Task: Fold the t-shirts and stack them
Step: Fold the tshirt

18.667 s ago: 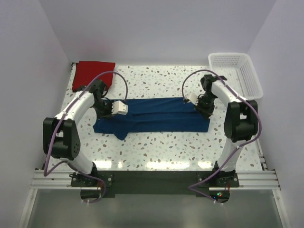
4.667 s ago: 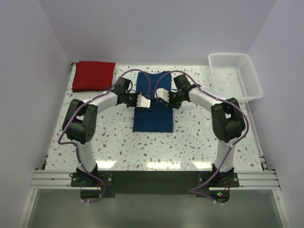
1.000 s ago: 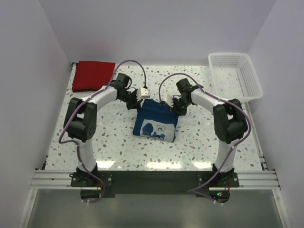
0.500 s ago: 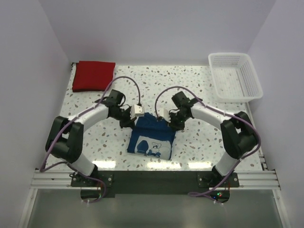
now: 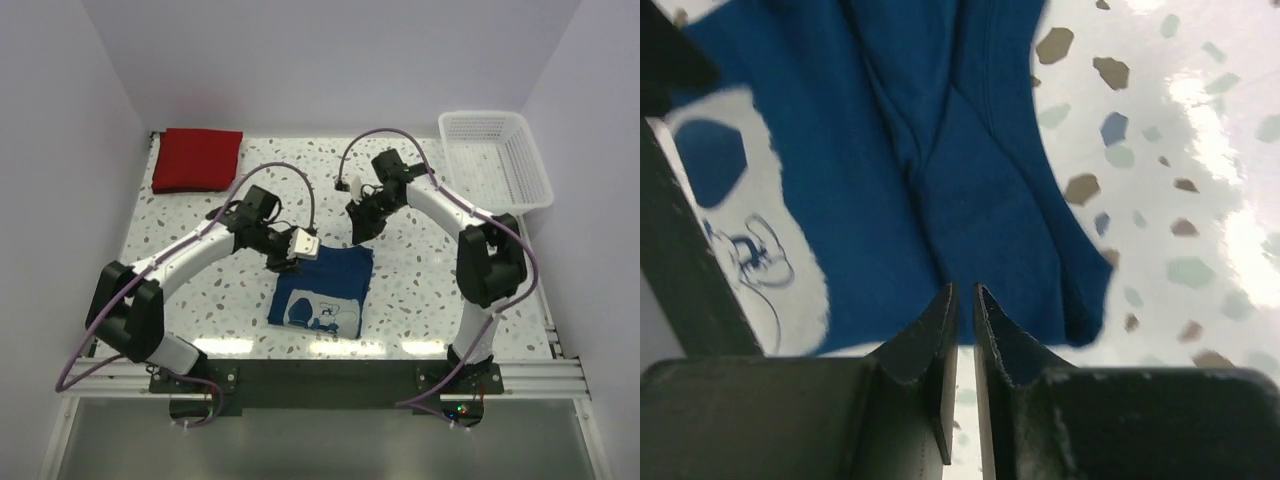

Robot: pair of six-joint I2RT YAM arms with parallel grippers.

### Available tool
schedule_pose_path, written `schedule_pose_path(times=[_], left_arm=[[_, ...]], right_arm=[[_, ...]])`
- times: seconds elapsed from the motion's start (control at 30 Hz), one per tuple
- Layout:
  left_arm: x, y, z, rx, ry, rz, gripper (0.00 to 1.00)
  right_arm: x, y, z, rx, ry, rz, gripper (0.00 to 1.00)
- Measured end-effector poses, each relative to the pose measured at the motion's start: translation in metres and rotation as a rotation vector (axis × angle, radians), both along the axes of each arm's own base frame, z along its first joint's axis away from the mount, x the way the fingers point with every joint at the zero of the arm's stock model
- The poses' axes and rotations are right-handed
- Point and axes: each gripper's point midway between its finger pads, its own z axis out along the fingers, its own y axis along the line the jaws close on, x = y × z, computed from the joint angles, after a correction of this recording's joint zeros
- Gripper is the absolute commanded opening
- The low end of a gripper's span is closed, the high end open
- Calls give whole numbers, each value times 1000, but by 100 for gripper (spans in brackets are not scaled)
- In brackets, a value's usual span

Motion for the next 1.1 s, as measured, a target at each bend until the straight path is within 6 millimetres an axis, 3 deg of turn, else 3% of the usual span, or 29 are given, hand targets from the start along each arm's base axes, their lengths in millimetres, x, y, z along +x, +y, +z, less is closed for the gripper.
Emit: schedule_pose_path(times=[0.27,0.43,0.7,0.8,0.9,1.1], left_arm=[[25,-40,-34,40,38,-89,46],[33,-48,-53,71,56,-113,47],[19,-48,-73,113,109,-155,46],[15,-47,-79,128,128,-165,37],[14,-47,-81,134,136,-166,15],[15,-49,-77,129,121,-172,0]], right_arm=[[2,43,-56,41,308,-125,11],[8,61,-64,69,357,-144,11],[10,67,-87,69,409,-153,11],[8,69,-88,83,434,-149,11],[8,71,-89,89,439,-146,10],[7,72,-90,98,452,-138,10]])
